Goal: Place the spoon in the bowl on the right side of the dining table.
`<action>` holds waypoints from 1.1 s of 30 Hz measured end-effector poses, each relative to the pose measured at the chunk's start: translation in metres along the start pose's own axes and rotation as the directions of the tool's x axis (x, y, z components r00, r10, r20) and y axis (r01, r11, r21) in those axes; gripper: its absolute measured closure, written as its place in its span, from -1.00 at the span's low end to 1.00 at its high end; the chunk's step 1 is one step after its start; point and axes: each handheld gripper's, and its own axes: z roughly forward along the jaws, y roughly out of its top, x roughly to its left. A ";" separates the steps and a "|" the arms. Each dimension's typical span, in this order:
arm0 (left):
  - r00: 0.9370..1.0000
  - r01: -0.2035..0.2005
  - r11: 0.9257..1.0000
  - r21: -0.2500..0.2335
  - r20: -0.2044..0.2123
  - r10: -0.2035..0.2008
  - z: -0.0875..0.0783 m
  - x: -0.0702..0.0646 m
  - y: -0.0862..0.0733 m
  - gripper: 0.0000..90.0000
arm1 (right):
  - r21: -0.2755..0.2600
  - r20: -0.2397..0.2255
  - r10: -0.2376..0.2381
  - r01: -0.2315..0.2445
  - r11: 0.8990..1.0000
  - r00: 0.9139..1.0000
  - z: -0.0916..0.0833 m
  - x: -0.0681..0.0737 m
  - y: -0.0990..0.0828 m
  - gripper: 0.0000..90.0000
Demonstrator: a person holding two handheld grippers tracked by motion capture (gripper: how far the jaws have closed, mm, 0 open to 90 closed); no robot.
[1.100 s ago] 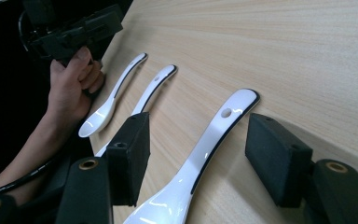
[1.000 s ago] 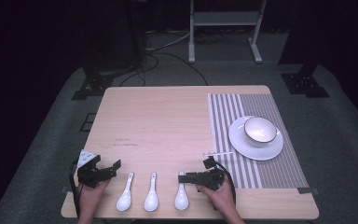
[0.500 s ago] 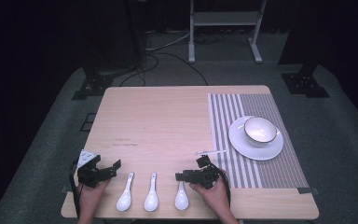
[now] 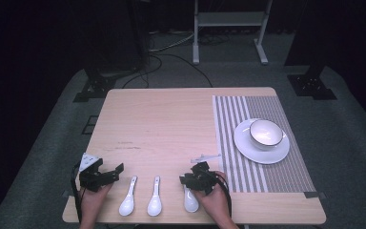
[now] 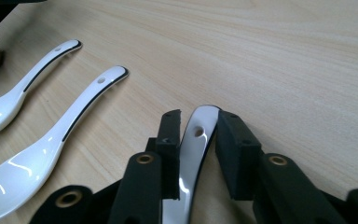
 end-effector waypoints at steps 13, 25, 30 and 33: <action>1.000 0.000 1.000 0.001 0.000 0.000 0.000 0.000 0.000 -0.88 | 0.025 -0.050 0.004 -0.003 1.000 0.999 -0.020 -0.009 0.005 0.89; 1.000 0.000 1.000 0.001 -0.001 0.000 0.000 0.000 0.000 -0.88 | -0.091 -0.246 0.127 -0.153 0.984 0.961 -0.059 -0.029 0.011 0.87; 1.000 -0.001 1.000 0.001 -0.002 0.001 0.000 0.000 0.000 -0.88 | -0.113 -0.267 0.149 -0.185 0.976 0.952 -0.071 -0.035 0.012 0.88; 1.000 0.000 1.000 0.001 -0.002 0.000 0.000 0.000 0.000 -0.88 | -0.129 -0.277 0.158 -0.199 0.971 0.948 -0.078 -0.039 0.013 0.88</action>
